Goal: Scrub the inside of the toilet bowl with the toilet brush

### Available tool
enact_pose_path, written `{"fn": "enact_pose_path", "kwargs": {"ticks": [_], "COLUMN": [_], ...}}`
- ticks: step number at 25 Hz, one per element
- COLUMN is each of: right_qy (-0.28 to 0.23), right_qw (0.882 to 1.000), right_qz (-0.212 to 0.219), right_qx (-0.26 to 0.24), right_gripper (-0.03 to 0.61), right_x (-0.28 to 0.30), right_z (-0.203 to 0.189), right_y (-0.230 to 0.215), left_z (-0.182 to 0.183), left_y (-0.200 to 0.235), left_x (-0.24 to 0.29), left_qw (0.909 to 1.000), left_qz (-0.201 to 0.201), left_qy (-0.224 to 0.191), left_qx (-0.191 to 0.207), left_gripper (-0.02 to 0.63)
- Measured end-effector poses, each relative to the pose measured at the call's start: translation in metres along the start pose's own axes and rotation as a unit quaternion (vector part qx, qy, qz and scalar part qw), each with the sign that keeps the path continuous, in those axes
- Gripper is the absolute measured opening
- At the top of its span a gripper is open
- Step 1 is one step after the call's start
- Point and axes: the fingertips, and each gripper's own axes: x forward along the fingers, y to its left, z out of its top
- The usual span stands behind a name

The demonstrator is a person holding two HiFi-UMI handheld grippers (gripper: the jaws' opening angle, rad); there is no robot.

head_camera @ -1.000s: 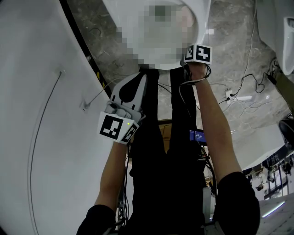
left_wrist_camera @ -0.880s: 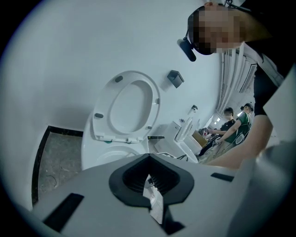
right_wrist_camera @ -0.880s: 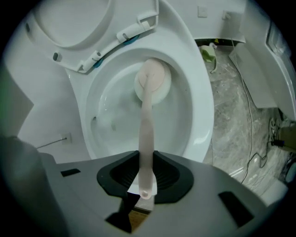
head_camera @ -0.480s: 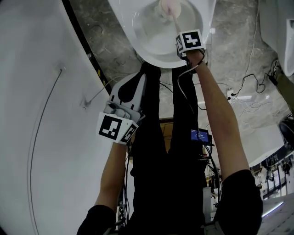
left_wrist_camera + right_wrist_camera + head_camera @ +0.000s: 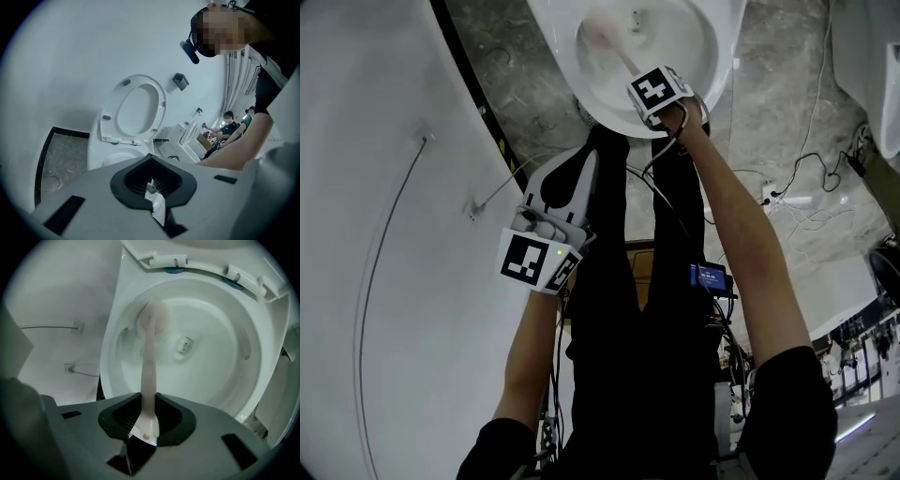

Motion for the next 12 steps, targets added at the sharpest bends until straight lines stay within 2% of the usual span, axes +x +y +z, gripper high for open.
{"fn": "enact_pose_path", "kwargs": {"ticks": [5,12], "right_qy": [0.016,0.064], "right_qw": [0.999,0.991], "right_qz": [0.026,0.053], "right_qx": [-0.044,-0.110], "right_gripper": [0.101,0.101], "right_x": [0.011,0.016], "right_z": [-0.018,-0.068], "right_y": [0.016,0.028], "left_z": [-0.001,-0.004], "left_y": [-0.001,-0.004], "left_x": [0.002,0.003], "left_qw": [1.0000,1.0000], "left_qz": [0.000,-0.004], "left_qy": [-0.001,-0.004], "left_qx": [-0.002,-0.004], "left_gripper": [0.009,0.009]}}
